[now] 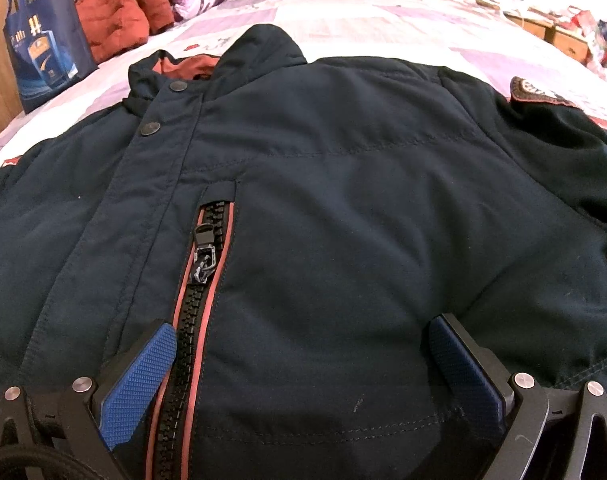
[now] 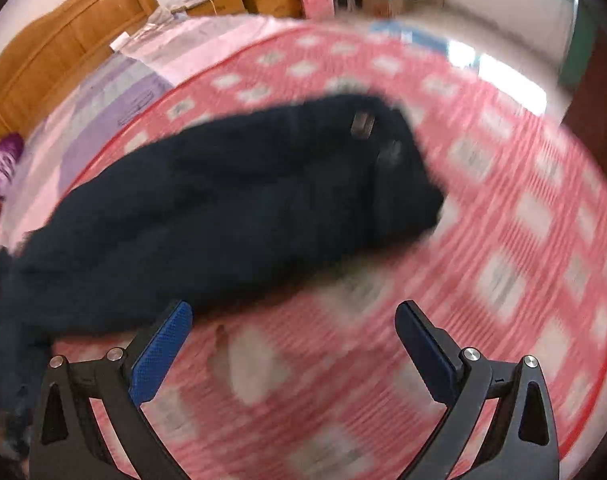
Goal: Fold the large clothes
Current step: 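Close the right tool on the buttoned sleeve cuff, then lift the cuff with the right tool and fold it across the jacket body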
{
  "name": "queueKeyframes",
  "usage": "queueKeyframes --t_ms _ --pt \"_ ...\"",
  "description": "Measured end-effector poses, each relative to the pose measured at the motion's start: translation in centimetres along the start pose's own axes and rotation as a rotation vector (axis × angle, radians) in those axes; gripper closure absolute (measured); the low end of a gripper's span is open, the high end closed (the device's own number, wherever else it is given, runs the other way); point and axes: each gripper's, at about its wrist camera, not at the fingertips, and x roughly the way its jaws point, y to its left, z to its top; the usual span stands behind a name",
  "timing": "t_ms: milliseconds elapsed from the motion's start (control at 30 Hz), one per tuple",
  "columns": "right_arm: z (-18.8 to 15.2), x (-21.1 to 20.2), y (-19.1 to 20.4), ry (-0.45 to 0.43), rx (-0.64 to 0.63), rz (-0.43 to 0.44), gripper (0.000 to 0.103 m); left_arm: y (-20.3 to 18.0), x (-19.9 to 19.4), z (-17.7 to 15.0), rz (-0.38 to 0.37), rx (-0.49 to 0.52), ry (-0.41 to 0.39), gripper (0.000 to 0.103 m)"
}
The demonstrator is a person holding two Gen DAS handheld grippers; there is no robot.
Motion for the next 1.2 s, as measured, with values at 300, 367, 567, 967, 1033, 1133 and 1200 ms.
queueKeyframes --t_ms 300,367,567,967,1033,1133,1200 --pt "2.4 1.8 -0.5 -0.017 0.278 0.205 0.000 -0.1 0.0 -0.1 0.002 0.002 -0.005 0.000" --pt "4.0 2.8 -0.3 -0.042 0.334 0.188 0.001 -0.1 0.0 0.0 0.003 0.002 -0.006 0.000" --pt "6.5 3.0 -1.8 -0.115 0.432 0.113 0.086 -0.1 0.0 0.0 0.001 0.003 -0.005 0.000" --pt "10.1 -2.8 4.3 -0.322 0.171 -0.166 0.087 1.7 -1.3 1.6 -0.023 0.074 0.016 0.000" --pt "10.3 -4.4 6.3 -0.378 0.095 -0.191 0.087 3.8 -2.9 1.8 0.035 0.115 -0.044 0.000" --pt "9.8 -7.0 10.5 -0.469 -0.023 -0.215 0.087 8.3 -4.3 1.7 0.100 0.114 -0.097 0.000" --pt "9.2 -8.2 13.8 -0.515 -0.097 -0.211 0.087 12.5 -4.2 1.3 0.141 0.076 -0.081 0.000"
